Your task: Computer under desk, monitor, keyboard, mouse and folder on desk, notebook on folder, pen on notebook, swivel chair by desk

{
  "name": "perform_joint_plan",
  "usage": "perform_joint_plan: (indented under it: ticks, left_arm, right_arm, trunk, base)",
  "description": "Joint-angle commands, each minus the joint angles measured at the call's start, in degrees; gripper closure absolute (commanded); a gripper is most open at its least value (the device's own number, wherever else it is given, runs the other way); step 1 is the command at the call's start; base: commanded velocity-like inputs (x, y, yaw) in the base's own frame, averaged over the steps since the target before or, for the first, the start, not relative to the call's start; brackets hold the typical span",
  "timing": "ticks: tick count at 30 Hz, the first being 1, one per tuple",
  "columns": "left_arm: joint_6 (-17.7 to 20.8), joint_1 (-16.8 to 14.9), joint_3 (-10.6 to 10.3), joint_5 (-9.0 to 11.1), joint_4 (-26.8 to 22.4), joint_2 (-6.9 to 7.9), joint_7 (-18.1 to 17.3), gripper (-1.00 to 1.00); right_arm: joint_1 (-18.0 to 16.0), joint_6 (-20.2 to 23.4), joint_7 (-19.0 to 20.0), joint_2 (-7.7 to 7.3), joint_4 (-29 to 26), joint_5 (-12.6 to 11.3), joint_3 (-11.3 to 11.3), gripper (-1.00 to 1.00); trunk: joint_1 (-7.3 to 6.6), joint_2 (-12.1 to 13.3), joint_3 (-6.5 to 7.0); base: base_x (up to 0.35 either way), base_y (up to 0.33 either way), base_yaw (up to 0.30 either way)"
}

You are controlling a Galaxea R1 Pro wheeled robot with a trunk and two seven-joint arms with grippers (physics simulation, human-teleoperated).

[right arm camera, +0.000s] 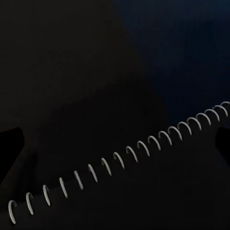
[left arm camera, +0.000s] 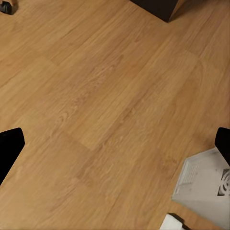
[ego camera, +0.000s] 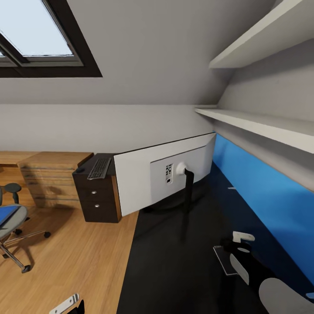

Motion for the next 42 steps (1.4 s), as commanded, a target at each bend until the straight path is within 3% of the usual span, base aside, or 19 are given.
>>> perform_joint_plan:
  ticks: [1,20,42]
  left_arm:
    - [-0.39,-0.02,-0.31,0.56,-0.08,0.09,0.35,-1.00]
    - [-0.45,-0.02,-0.31,0.41,-0.08,0.09,0.42,-1.00]
    - [-0.63,-0.02,-0.32,0.40,1.76,0.09,0.29,-1.00]
  right_arm:
    - [-0.01,0.39,-0.46,-0.07,-0.15,-0.27,0.49,-1.00]
    - [-0.01,0.41,-0.46,-0.13,-0.15,-0.27,0.51,-1.00]
    - [0.00,0.37,-0.46,-0.08,-0.15,-0.23,0.55,-1.00]
  trunk:
    - [0.23,-0.45,-0.24]
    - [4.40,-8.07,-3.65]
    - [4.40,-8.07,-3.65]
  base:
    - [0.000,0.000,0.000]
    - [0.000,0.000,0.000]
    - [-0.080,-0.007,0.000]
